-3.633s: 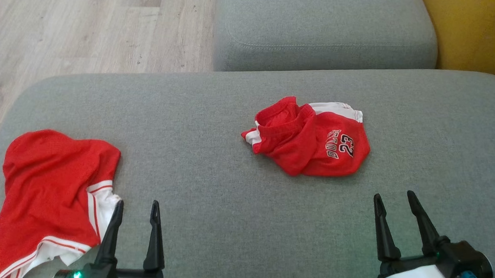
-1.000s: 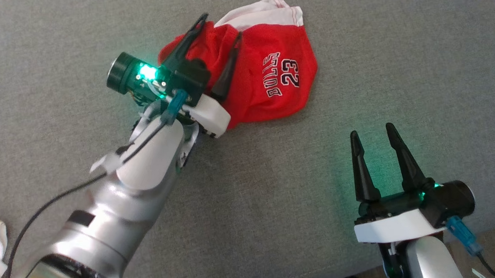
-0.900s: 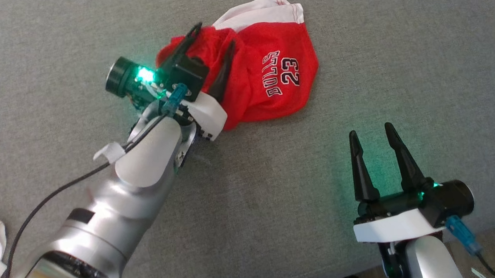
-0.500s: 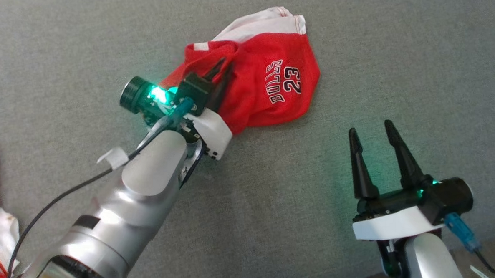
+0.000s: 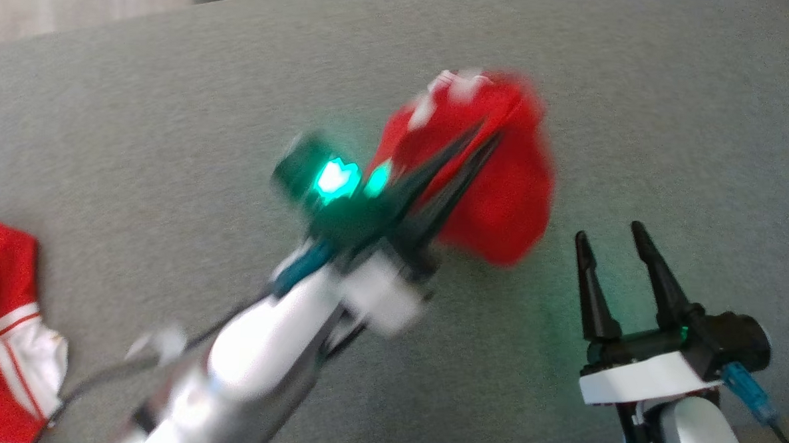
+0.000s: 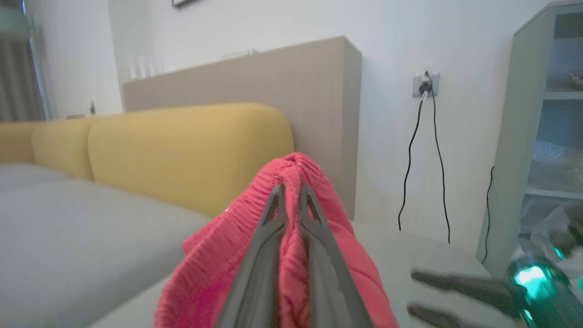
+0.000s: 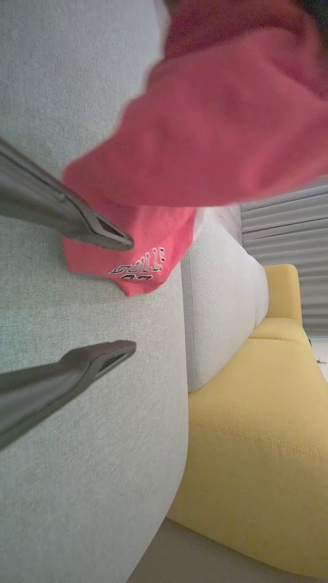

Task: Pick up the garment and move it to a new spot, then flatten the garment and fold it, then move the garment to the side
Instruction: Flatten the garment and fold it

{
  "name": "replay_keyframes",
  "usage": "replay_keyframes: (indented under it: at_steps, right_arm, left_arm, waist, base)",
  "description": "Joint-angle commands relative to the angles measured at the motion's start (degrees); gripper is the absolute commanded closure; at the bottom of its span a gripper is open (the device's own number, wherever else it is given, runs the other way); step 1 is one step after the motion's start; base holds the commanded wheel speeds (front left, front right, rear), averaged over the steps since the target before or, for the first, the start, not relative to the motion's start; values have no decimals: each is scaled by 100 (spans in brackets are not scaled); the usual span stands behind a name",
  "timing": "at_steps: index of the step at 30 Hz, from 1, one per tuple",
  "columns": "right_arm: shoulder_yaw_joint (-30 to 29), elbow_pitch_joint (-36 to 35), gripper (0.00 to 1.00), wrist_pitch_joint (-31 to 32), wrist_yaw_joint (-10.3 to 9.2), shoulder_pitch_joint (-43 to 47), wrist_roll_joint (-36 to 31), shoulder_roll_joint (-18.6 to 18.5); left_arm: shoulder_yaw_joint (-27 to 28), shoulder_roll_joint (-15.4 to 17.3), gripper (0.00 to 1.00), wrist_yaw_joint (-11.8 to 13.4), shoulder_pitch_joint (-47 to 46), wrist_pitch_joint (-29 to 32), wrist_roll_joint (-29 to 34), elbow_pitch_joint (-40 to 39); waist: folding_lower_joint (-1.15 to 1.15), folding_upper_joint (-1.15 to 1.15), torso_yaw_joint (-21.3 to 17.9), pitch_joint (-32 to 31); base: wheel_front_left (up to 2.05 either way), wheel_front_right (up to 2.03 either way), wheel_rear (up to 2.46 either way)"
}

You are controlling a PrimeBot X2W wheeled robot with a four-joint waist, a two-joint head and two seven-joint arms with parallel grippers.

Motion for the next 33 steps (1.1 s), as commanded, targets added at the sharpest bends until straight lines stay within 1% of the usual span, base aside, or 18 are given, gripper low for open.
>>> replay_keyframes:
  at_steps: [1, 3, 6, 7, 8, 9, 10, 13, 15, 16, 20, 22, 24, 27, 30, 31, 32, 33]
  right_arm:
    - [72, -217, 0, -14, -4, -41, -45, -31]
    - [-1, -233, 0, -14, -4, 8, -80, -31]
    - [-71, -248, 0, -14, -4, 48, -142, -31]
    - [-80, -251, 0, -14, -4, 53, -165, -31]
    - [-91, -256, 0, -14, -4, 56, -186, -31]
    - [-109, -259, 0, -14, -4, 55, -203, -31]
    - [-122, -259, 0, -14, -4, 54, -219, -31]
    - [-140, -251, 0, -14, -4, 57, -267, -31]
    - [-141, -249, 0, -14, -4, 59, -285, -31]
    - [-134, -249, 0, -14, -4, 70, -287, -31]
    - [-116, -241, 0, -14, -4, 94, -281, -31]
    - [-99, -236, 0, -14, -4, 96, -275, -31]
    - [-65, -221, 0, -14, -4, 85, -269, -31]
    - [-15, -193, 0, -14, -4, 57, -263, -31]
    - [-20, -185, 0, -14, -4, 13, -259, -31]
    - [-28, -185, 0, -14, -4, -1, -259, -31]
    - [-28, -185, 0, -14, -4, -1, -259, -31]
    - [-38, -189, 0, -14, -4, -12, -257, -31]
  left_arm:
    - [169, 312, 100, -29, 400, -22, -80, -226]
    - [307, 518, 100, -45, 1005, -22, -281, -389]
    - [392, 766, 100, -62, 1768, -23, -486, -385]
    - [403, 809, 96, -67, 1976, -23, -561, -367]
    - [406, 842, 62, -70, 2152, -23, -623, -346]
    - [386, 860, 19, -74, 2310, -23, -703, -318]
    - [357, 873, 0, -76, 2441, -23, -791, -291]
    - [260, 941, 0, -81, 2686, -11, -1056, -274]
    - [208, 1056, 0, -82, 2726, 63, -1218, -378]
    - [315, 1157, 0, -83, 2736, 179, -1489, -591]
    - [783, 1316, 0, -66, 2605, 606, -2268, -1215]
    - [982, 1381, 0, -46, 2418, 944, -2609, -1485]
    - [1086, 1434, 0, 58, 2169, 1363, -2819, -1637]
    - [1091, 1291, 0, 264, 1813, 1937, -3078, -1753]
    - [821, 1027, 0, 334, 1636, 2604, -3410, -1845]
    - [702, 980, 0, 359, 1615, 2847, -3496, -1865]
    - [702, 980, 0, 359, 1615, 2847, -3496, -1865]
    - [602, 956, 0, 393, 1610, 3051, -3559, -1885]
  waist:
    - [1, 0, 161, -28]
    - [1, 0, 322, -40]
    - [1, 0, 560, -58]
    - [1, 0, 629, -67]
    - [1, 0, 698, -73]
    - [1, 0, 769, -85]
    - [1, 0, 831, -103]
    - [1, 0, 982, -147]
    - [1, 0, 1052, -170]
    - [1, 0, 1101, -190]
    - [1, 0, 1158, -210]
    - [1, 0, 1159, -202]
    - [1, 0, 1132, -190]
    - [1, 0, 1050, -153]
    - [1, 0, 964, -86]
    - [1, 0, 938, -63]
    - [1, 0, 938, -63]
    - [1, 0, 912, -42]
  base:
    - [0, 0, 0]
    - [0, 0, 0]
    - [0, 0, 0]
    - [0, 0, 0]
    - [0, 0, 0]
    - [0, 0, 0]
    - [0, 0, 0]
    - [0, 0, 0]
    - [0, 0, 0]
    - [0, 0, 0]
    - [0, 0, 0]
    - [0, 0, 0]
    - [0, 0, 0]
    - [0, 0, 0]
    - [0, 0, 0]
    - [0, 0, 0]
    - [0, 0, 0]
    - [0, 0, 0]
